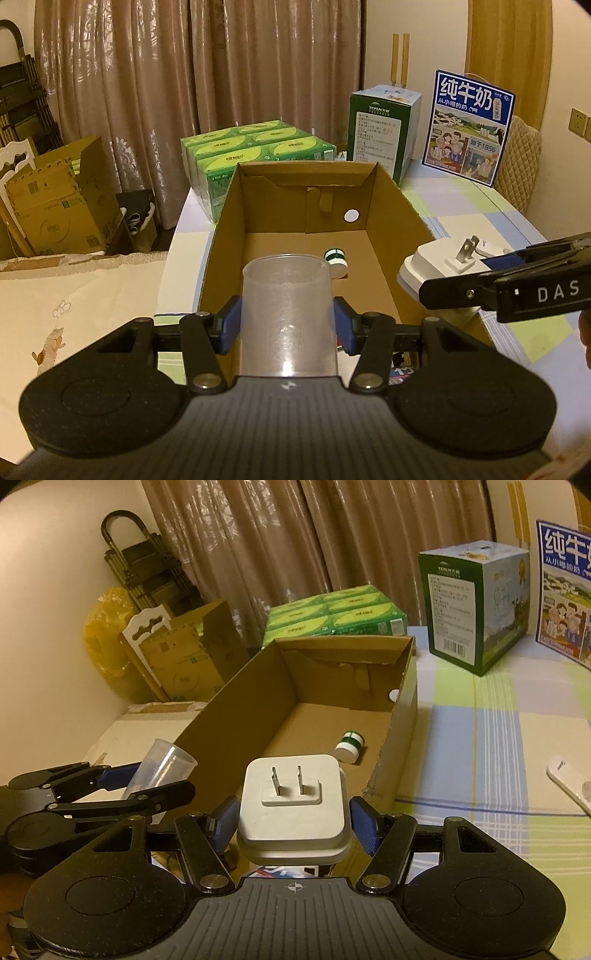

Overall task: Organize rigid objects
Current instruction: 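Carry cup and plug into the box, opening the left gripper while the right gripper releases the plug, then move both open grippers back over the remote and cord on the table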

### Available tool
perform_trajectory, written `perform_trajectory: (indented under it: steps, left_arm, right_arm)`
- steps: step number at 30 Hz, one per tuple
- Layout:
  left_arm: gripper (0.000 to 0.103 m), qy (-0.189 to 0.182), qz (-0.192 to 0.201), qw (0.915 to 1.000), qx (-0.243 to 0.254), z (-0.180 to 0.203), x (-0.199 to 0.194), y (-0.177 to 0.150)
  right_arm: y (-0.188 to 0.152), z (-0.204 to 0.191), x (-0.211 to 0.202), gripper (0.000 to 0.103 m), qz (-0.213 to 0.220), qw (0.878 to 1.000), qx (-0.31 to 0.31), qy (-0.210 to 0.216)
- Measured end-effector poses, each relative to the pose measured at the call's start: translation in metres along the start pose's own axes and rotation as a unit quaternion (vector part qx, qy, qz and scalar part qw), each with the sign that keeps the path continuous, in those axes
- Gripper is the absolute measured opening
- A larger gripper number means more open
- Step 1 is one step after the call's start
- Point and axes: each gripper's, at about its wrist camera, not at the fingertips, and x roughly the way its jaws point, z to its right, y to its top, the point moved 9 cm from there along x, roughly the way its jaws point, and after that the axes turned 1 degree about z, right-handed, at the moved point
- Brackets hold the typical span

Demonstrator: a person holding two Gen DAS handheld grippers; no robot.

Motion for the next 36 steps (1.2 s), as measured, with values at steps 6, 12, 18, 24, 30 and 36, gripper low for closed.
perform_trajectory:
  steps: [6,12,18,24,30,36]
  left_arm:
    - [0.051,0.004,0.006,1.0000,-0.002,-0.002,0.003,0.002]
    - [0.051,0.014,0.015,0.9998,-0.007,-0.008,-0.008,0.002]
    - [0.051,0.018,0.019,0.9996,-0.015,-0.012,-0.021,-0.001]
    - [0.051,0.019,0.022,0.9992,-0.027,-0.013,-0.034,-0.006]
    - [0.051,0.016,0.025,0.9993,-0.024,0.000,-0.049,-0.008]
    - [0.051,0.009,0.033,0.9992,-0.020,0.020,-0.072,-0.006]
  right_arm:
    - [0.001,-0.002,0.000,0.062,0.001,1.000,0.000,0.003]
    - [0.000,-0.004,0.000,0.062,-0.001,1.000,-0.003,0.006]
    - [0.000,-0.009,0.000,0.062,-0.001,1.000,-0.003,0.016]
    - [0.005,-0.008,-0.015,0.072,0.024,1.000,0.005,0.020]
    - [-0.003,-0.001,-0.040,0.073,0.026,1.000,0.013,0.010]
    - [-0.013,0.006,-0.074,0.074,0.032,0.999,0.020,-0.005]
